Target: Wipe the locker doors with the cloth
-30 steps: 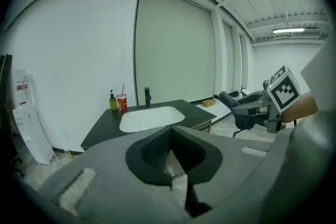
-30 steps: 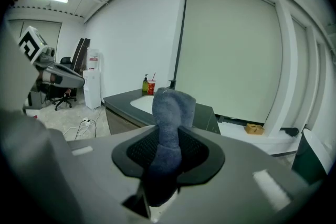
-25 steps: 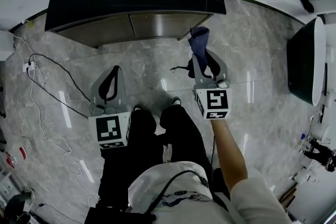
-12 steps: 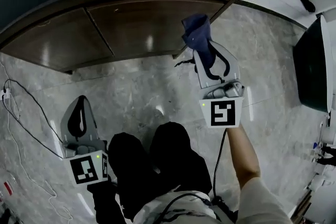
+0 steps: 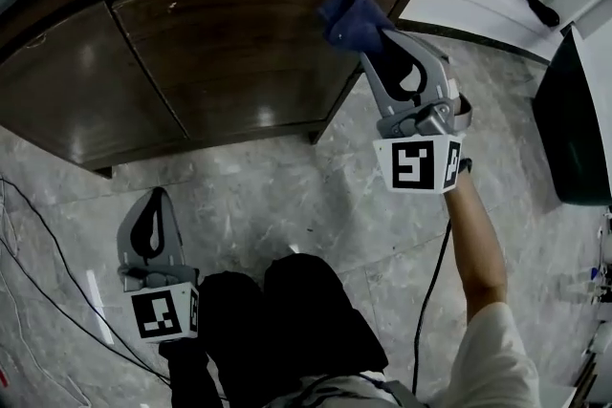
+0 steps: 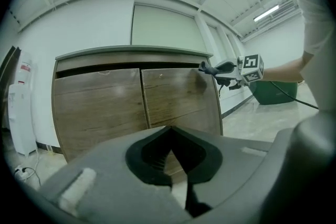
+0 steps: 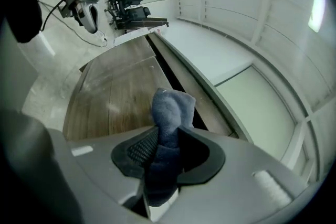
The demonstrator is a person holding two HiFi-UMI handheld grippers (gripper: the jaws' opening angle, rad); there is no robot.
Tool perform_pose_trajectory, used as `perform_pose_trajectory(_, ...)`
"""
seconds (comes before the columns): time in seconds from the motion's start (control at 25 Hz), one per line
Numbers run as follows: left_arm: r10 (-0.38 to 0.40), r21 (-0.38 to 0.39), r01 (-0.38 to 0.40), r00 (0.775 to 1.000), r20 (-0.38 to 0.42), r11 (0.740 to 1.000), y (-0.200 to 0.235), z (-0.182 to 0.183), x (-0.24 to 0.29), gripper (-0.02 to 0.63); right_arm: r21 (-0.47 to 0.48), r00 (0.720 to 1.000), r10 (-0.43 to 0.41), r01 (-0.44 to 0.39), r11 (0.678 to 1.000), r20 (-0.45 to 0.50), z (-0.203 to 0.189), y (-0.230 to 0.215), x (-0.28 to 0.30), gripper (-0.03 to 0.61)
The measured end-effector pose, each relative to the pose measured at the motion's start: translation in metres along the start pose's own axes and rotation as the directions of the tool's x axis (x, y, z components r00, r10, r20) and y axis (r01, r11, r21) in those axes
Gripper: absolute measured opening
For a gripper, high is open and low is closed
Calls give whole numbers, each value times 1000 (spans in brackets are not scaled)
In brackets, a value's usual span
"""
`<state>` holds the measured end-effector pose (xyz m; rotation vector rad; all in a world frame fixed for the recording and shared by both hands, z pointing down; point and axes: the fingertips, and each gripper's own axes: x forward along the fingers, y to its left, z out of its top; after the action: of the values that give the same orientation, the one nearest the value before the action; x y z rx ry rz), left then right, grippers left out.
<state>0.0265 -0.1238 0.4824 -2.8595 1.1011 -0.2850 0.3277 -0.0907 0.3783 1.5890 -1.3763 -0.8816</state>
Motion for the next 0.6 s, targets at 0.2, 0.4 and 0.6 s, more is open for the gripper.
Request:
perform_pose_trajectory(0.2, -9, 1, 9, 1000, -8, 1000, -17, -6, -12, 3, -86, 1000, -18, 19, 996, 7, -2, -9, 12, 114)
perform_pose_trajectory(0.4, -15, -5, 15, 1000, 0, 1000, -30, -13, -25, 3, -130, 999, -38, 39, 991, 12, -6, -4, 30, 115)
perform_pose_trajectory(0.6, -34, 10, 34, 999, 7, 999, -37, -9, -29, 3, -118, 999, -53, 53, 992, -1, -16, 0, 48, 115)
